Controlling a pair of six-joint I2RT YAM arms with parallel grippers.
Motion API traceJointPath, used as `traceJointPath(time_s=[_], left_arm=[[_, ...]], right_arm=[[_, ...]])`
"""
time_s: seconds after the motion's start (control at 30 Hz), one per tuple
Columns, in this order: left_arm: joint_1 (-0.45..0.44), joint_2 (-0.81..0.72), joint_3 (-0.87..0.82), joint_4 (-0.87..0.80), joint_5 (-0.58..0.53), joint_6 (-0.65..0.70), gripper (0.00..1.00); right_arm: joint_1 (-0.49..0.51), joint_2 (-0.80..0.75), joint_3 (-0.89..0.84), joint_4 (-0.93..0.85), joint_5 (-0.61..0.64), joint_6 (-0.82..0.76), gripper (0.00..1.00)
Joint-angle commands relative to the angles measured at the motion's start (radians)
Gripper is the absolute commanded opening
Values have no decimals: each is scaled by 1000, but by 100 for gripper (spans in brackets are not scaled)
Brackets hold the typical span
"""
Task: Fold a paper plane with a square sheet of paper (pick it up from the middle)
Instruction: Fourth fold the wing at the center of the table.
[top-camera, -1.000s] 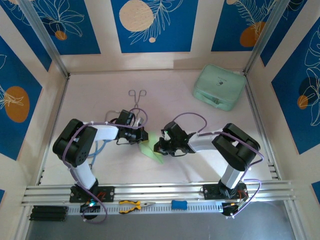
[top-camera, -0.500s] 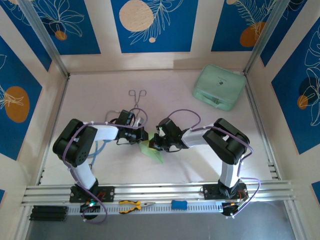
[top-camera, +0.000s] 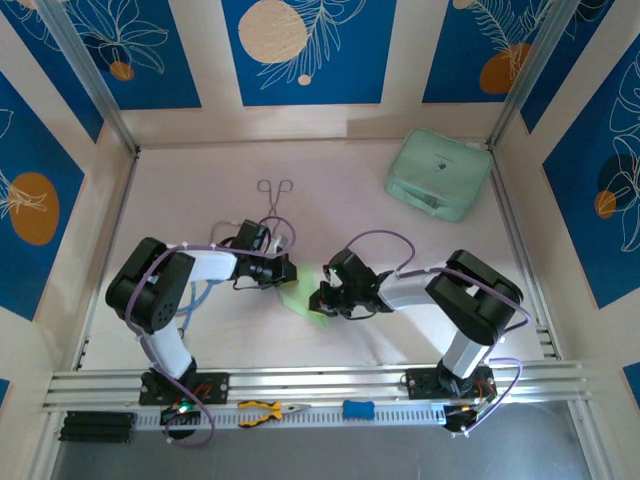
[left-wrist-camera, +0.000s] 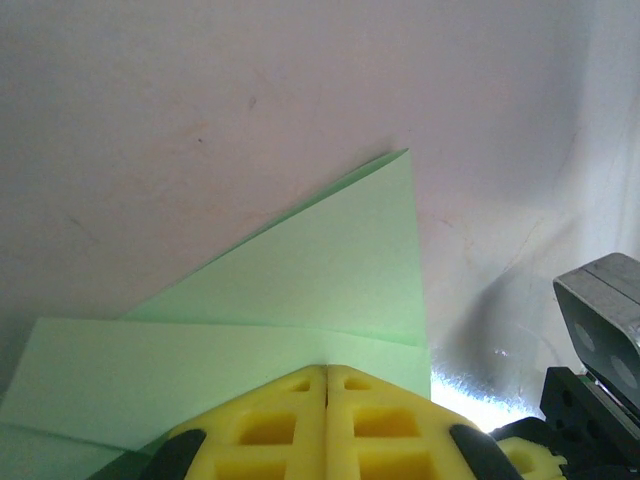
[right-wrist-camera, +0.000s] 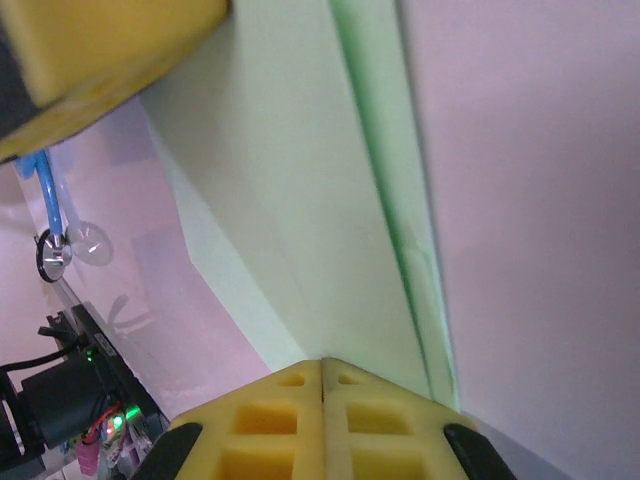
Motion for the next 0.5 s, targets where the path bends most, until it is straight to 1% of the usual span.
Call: traceJointPath(time_s=[0.0,0.1,0.3,0.47], left_arm=[[15,37,-23,-42,-70,5,6],[16,39,-24,-42,-68,4,6],[16,41,-25,-39,-66,5,6],[17,44,-24,-40,-67,5,6]], right_arm=[[12,-24,-43,-112,3,1,1],[9,-44,-76,-110,4,8,1],[14,-96,-184,-30,-19,37,2],[16,-170,-252,-40,-13,36,2]])
